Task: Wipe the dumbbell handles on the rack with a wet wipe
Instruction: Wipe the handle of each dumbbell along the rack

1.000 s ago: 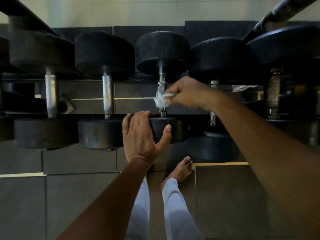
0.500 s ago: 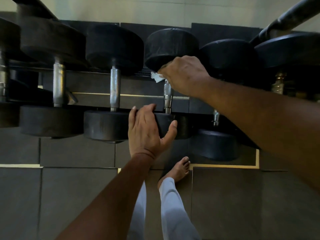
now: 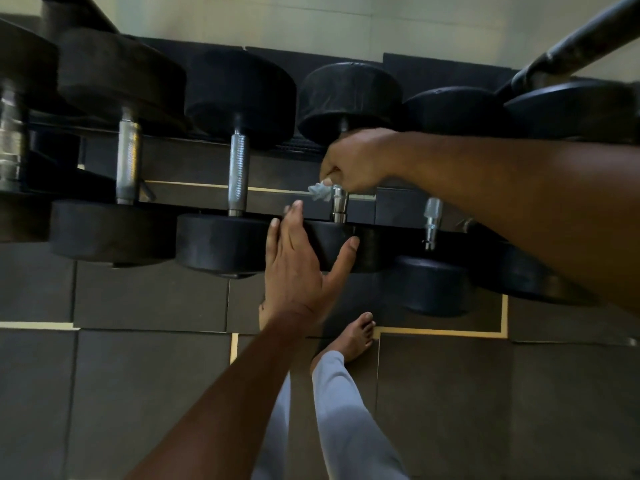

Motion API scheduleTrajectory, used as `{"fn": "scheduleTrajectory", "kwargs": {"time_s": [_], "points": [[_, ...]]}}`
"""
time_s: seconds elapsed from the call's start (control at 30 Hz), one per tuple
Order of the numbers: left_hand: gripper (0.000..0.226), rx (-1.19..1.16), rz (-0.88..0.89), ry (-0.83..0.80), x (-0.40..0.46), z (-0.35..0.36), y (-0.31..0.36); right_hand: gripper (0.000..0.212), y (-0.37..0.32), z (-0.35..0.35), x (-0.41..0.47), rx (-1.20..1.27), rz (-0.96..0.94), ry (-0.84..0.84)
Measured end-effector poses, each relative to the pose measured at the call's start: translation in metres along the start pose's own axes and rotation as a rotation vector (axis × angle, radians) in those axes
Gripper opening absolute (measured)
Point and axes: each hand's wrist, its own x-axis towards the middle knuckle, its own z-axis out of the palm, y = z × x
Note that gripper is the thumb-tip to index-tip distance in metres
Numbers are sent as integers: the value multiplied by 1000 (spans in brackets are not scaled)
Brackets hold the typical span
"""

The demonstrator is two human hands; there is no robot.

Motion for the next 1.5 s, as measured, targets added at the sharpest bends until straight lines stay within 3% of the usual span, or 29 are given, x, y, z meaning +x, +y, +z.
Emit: {"fn": "scheduleTrajectory", "kwargs": {"time_s": [0.2, 0.43, 0.5, 0.63, 0.77, 0.87, 0.93, 1.1, 1.27, 1.37, 1.43, 1.5], "points": [[103, -15, -14, -15, 1, -2, 1, 24, -10, -7, 6, -39, -42, -155], [100, -20, -18, -38, 2, -5, 1, 25, -18, 16, 0, 48, -27, -137], [101, -32, -20, -58, 2, -8, 2, 30, -13, 28, -3, 237, 11, -49], [101, -73, -15, -81, 1, -14, 3, 20, 1, 54, -27, 631, 62, 241], [101, -57, -15, -73, -3, -22, 14, 16, 19, 79, -72, 1100, 250, 484], [93, -62, 89, -79, -6, -24, 30, 38, 29, 90, -108, 1567, 373, 568], [88, -73, 163, -99, -8, -19, 47, 50, 36, 96, -129, 1728, 411, 625], [81, -54, 295, -146, -17, 11, 91, 40, 59, 119, -164, 1711, 532, 755], [75, 1, 277, -161, -35, 60, 117, 18, 91, 145, -177, 1760, 578, 664], [82, 50, 157, -145, -38, 81, 123, 30, 109, 152, -179, 1797, 590, 559], [88, 100, 106, -138, -39, 90, 125, 41, 117, 154, -177, 1688, 576, 520], [90, 116, 79, -123, -41, 98, 126, 37, 122, 156, -172, 1476, 528, 536]]}}
